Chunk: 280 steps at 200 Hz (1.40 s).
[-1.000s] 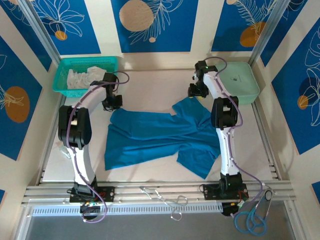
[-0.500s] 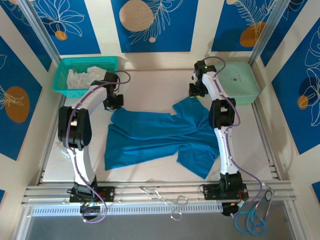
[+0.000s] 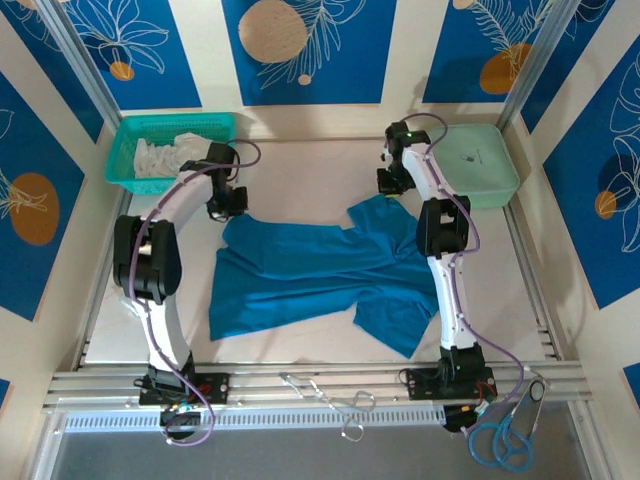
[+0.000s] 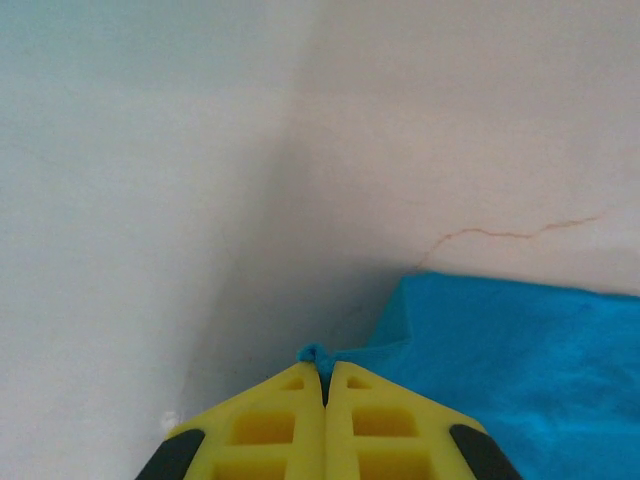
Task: Fold and stack the t-shirts
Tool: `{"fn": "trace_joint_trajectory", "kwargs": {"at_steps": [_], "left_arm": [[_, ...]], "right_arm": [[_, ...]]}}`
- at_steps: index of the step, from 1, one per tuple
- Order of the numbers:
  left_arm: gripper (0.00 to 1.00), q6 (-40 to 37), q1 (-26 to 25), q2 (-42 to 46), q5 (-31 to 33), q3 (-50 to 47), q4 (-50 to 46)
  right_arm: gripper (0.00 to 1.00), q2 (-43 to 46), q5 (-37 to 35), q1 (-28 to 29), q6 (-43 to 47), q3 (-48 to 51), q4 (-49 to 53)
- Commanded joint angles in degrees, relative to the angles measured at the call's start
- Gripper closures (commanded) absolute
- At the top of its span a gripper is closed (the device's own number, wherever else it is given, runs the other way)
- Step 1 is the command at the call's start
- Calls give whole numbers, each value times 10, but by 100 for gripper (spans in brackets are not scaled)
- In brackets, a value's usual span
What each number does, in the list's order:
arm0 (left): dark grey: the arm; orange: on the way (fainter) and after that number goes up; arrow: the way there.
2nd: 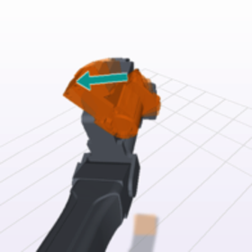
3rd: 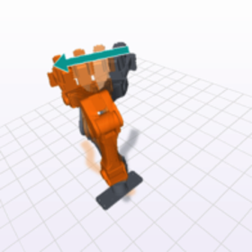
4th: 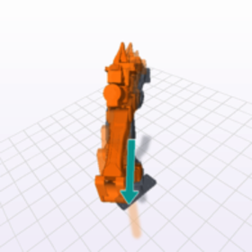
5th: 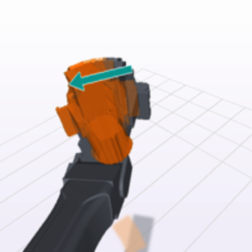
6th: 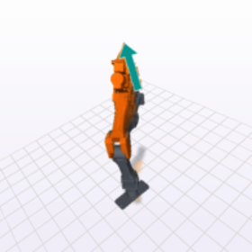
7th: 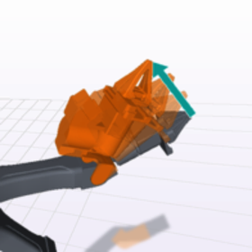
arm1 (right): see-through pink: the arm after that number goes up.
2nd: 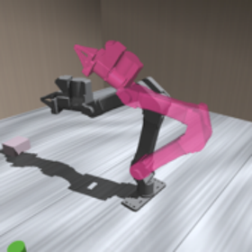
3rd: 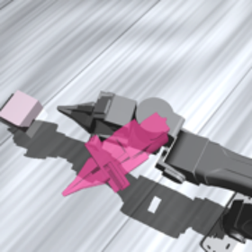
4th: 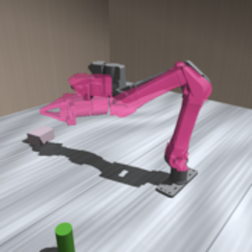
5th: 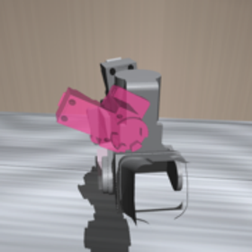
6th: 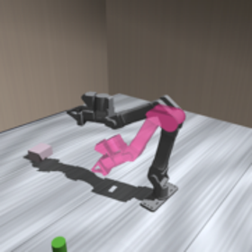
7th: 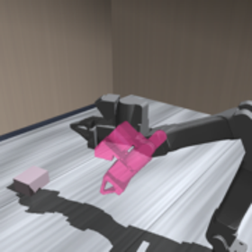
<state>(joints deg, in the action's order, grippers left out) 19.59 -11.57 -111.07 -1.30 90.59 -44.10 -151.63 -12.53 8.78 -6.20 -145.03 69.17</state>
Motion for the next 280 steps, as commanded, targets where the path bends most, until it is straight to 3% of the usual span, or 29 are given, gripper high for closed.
{"fn": "trace_joint_trajectory", "kwargs": {"at_steps": [1, 38, 75, 119, 140, 191, 234, 255, 280], "left_arm": [[100, 5, -7, 73, -32, -4, 13], [100, -6, -11, 168, -31, 10, -9], [100, -19, -11, 265, -58, 40, -38], [100, -16, -9, 371, -81, 104, -85], [100, -15, -10, 415, -79, 147, -115], [100, -10, -10, 492, -91, 256, -188], [100, 8, -10, 556, -80, 335, -216], [100, 14, -9, 581, -57, 379, -228], [100, 16, -10, 603, -17, 417, -234]], "right_arm": [[100, 107, 28, 9, -10, 62, 3], [100, 305, 29, 14, -24, 195, -50], [100, 509, -43, 41, -8, 331, -116], [100, 712, -64, 68, -10, 358, -112], [100, 804, -85, 94, -4, 340, -105], [100, 933, -43, 142, -4, 217, -14], [100, 918, 48, 104, -33, 10, 103], [100, 940, 102, 86, -48, -3, 80], [100, 946, 116, 66, -60, -53, 68]]}}
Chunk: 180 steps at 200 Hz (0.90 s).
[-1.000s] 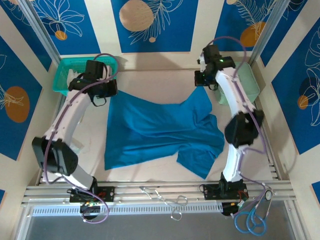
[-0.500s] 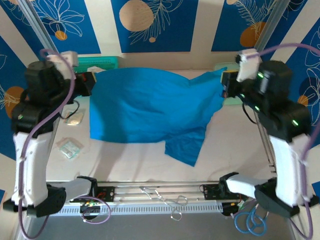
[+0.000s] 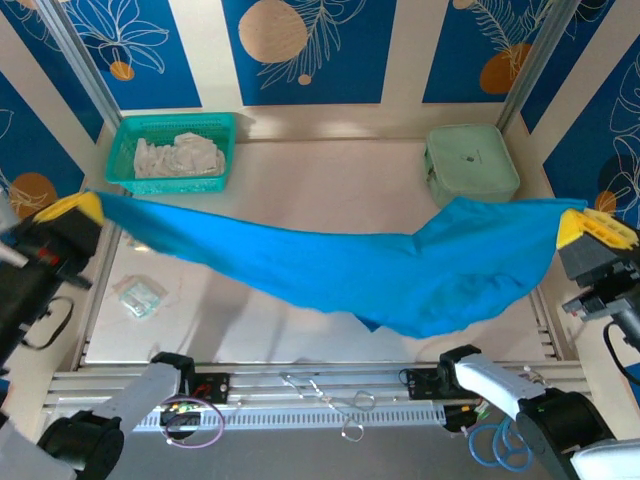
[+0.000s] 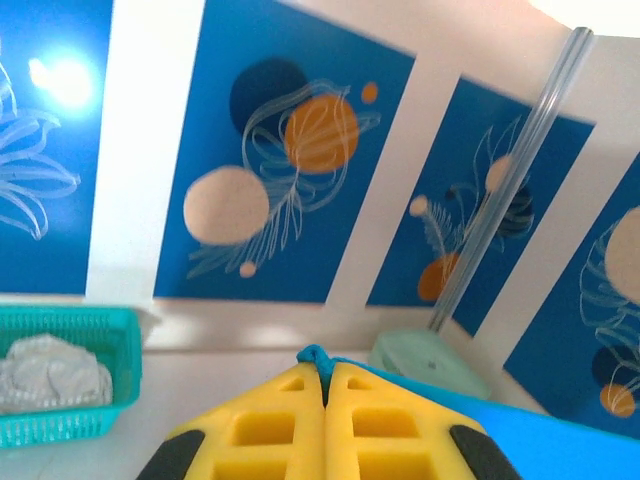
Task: Fold and stack the t-shirts
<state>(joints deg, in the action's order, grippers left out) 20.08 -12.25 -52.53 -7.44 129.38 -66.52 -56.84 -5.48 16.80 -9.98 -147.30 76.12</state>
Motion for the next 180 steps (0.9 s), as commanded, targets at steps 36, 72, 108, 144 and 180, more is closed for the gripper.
{"fn": "trace_joint_trajectory", "kwargs": {"at_steps": [36, 72, 108, 144, 180], "left_arm": [[100, 5, -5, 34, 91, 39, 11], [100, -13, -10, 27, 126, 40, 48], [100, -47, -20, 6, 172, 43, 78], [100, -81, -24, -20, 199, 6, 100], [100, -92, -25, -21, 223, -173, 181]], "right_arm": [[100, 0, 33, -27, -19, -57, -64], [100, -33, 5, -23, 1, -60, -135], [100, -96, -56, -2, 44, -70, -171], [100, -135, -174, 53, 110, -35, -169], [100, -183, -276, 74, 151, 51, -153]]}}
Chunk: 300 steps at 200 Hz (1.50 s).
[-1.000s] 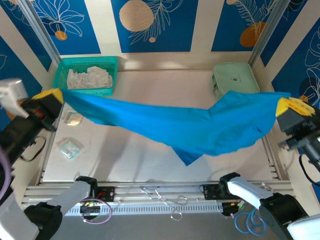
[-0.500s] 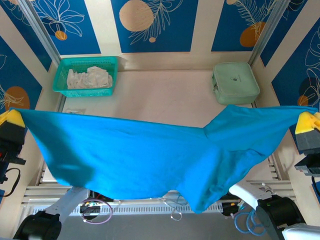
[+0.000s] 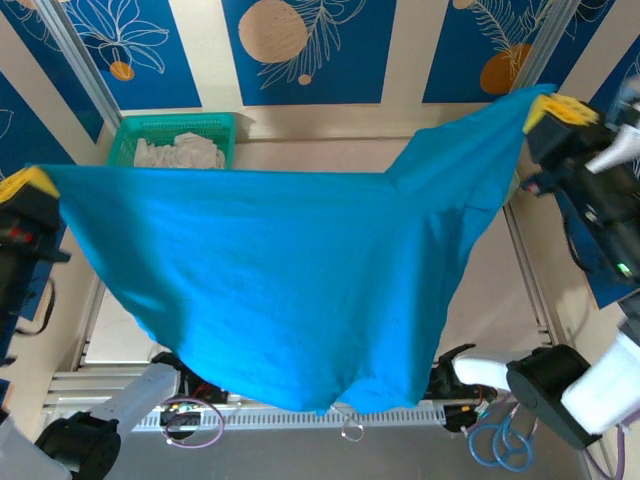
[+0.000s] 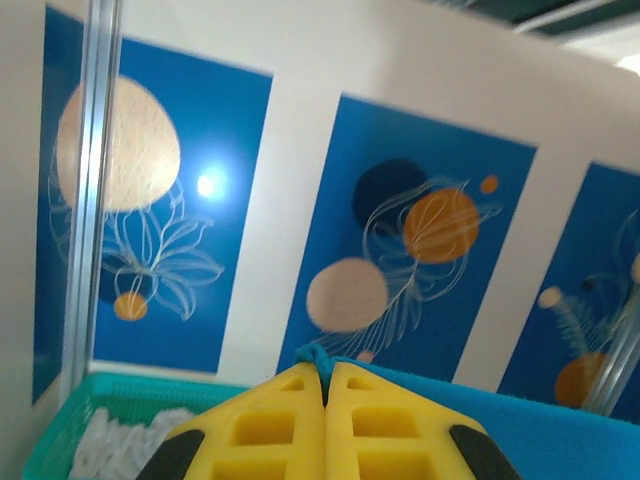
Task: Fold and stack the t-shirts
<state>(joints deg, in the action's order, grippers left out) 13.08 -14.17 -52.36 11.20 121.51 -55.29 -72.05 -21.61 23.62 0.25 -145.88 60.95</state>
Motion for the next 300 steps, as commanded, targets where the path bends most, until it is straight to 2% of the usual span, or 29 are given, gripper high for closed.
{"fn": "trace_joint_trajectory", "kwargs": {"at_steps": [1, 27, 52, 73, 98, 138, 160, 200, 246, 300], "left_arm": [[100, -22, -6, -23, 36, -100, 71], [100, -11, -6, -60, 12, -233, 151], [100, 2, -5, -137, -28, -351, 255], [100, 0, -4, -231, -48, -406, 352], [100, -7, -4, -372, -51, -387, 426], [100, -15, 3, -571, -39, -270, 456], [100, -17, 4, -646, -28, -215, 460], [100, -18, 4, -726, -20, -153, 450], [100, -27, 7, -720, 0, -171, 456], [100, -49, 13, -676, 4, -217, 457]], "right_arm": [[100, -33, -117, 6, 49, 39, -1], [100, -91, -122, -30, 55, 106, -13], [100, -172, -58, -100, 19, 149, -30], [100, -253, -27, -132, 14, 178, -84], [100, -396, -15, -157, 16, 124, -114], [100, -669, -9, -176, 28, -112, -91], [100, -750, -17, -177, 29, -167, -114], [100, -734, 0, -182, 5, -83, -192], [100, -675, 15, -188, -21, -6, -189], [100, -486, 38, -194, -56, 284, -302]]}}
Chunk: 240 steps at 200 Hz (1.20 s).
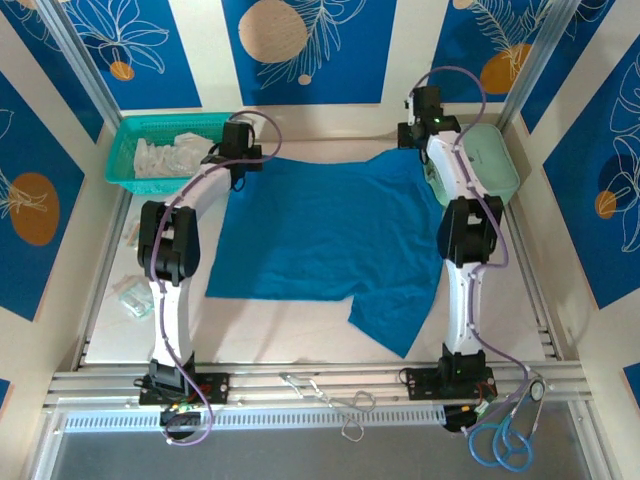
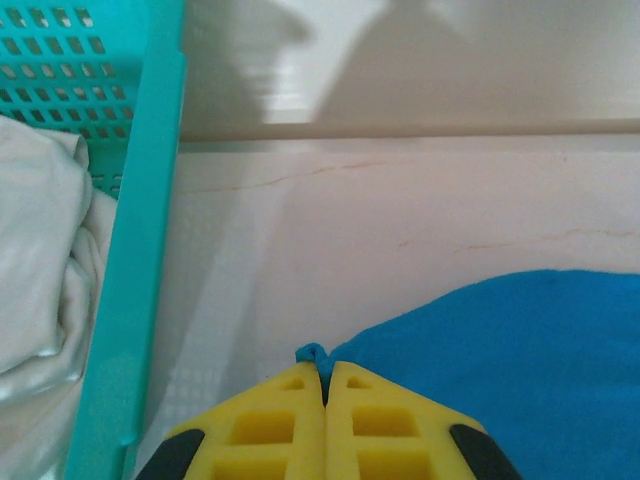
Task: Fold and stack the t-shirts
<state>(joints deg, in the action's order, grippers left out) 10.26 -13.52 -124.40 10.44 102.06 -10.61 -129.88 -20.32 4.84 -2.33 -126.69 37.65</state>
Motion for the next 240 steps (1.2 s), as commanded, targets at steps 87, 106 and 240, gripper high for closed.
{"fn": "trace_joint_trajectory", "kwargs": {"at_steps": [87, 106, 240], "left_arm": [[100, -35, 13, 98, 30, -121, 41], [100, -37, 13, 106, 27, -139, 42], [100, -17, 13, 133, 49, -252, 61]], "right_arm": [[100, 292, 63, -22, -105, 398, -143], [100, 321, 63, -22, -121, 446, -151], [100, 429, 44, -23, -184, 697, -187]]}}
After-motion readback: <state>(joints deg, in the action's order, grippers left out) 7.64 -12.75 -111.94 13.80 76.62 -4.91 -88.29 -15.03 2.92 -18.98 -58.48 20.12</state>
